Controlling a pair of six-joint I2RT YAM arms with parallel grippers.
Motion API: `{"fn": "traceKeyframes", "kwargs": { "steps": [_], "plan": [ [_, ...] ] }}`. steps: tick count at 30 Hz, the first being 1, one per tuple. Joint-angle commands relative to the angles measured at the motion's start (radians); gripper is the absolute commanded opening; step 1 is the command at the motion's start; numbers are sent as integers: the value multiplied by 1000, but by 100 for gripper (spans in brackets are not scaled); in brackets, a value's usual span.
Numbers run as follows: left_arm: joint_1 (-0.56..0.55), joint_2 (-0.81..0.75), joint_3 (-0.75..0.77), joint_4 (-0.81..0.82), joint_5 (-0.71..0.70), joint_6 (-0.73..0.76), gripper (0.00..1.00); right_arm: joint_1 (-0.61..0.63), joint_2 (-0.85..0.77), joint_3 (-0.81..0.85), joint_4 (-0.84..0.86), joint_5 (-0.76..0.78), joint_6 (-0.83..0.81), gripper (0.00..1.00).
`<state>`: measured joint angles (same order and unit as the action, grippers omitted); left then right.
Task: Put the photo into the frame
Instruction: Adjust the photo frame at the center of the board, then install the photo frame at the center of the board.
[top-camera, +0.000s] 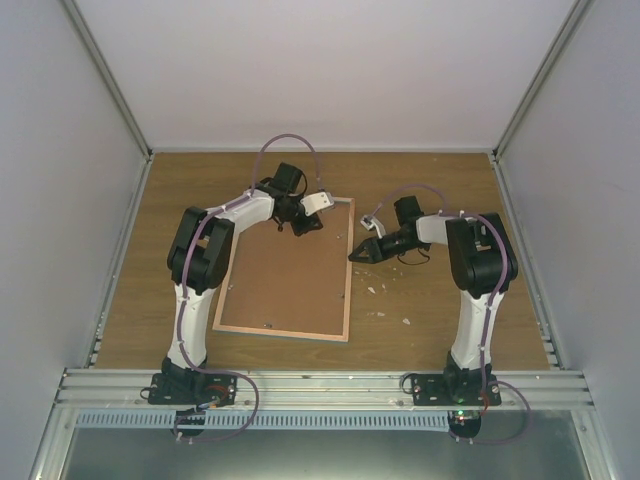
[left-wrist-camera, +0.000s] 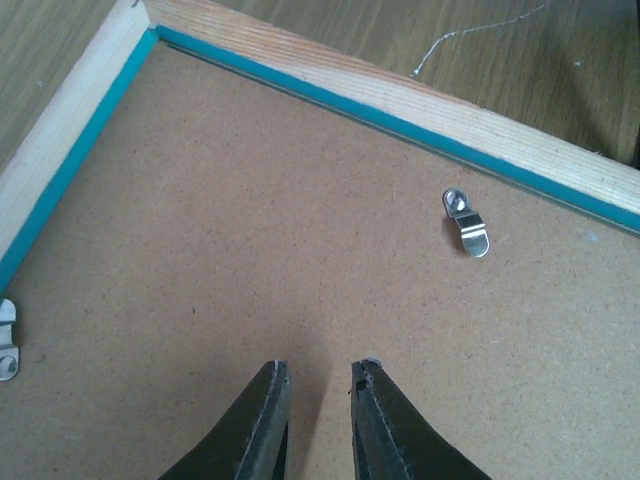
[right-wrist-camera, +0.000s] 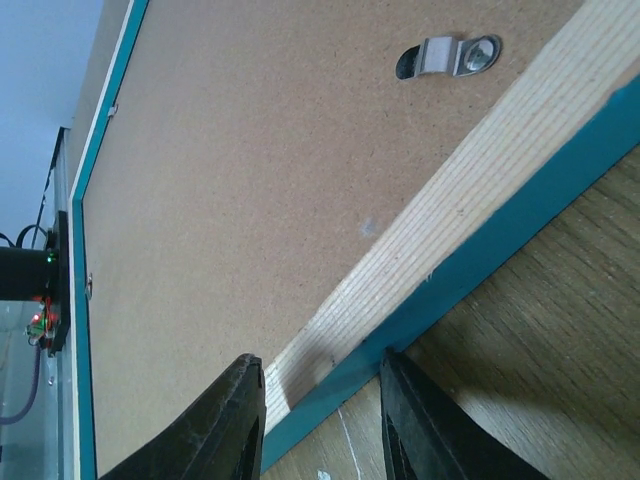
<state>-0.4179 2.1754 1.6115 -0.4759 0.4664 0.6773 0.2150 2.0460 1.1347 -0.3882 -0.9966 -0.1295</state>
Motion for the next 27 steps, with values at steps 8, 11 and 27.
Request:
{"fn": "traceKeyframes", "kwargs": {
  "steps": [8,11,27],
  "plan": [
    [-38,5,19,54,27,-13,20,-21,10,26,41,6,39,31],
    [-54,18,26,61,29,-16,20,-21,20,27,41,2,40,30],
    [-129,31,-37,70,33,-9,17,-21,44,33,42,-3,39,25]
  ]
}}
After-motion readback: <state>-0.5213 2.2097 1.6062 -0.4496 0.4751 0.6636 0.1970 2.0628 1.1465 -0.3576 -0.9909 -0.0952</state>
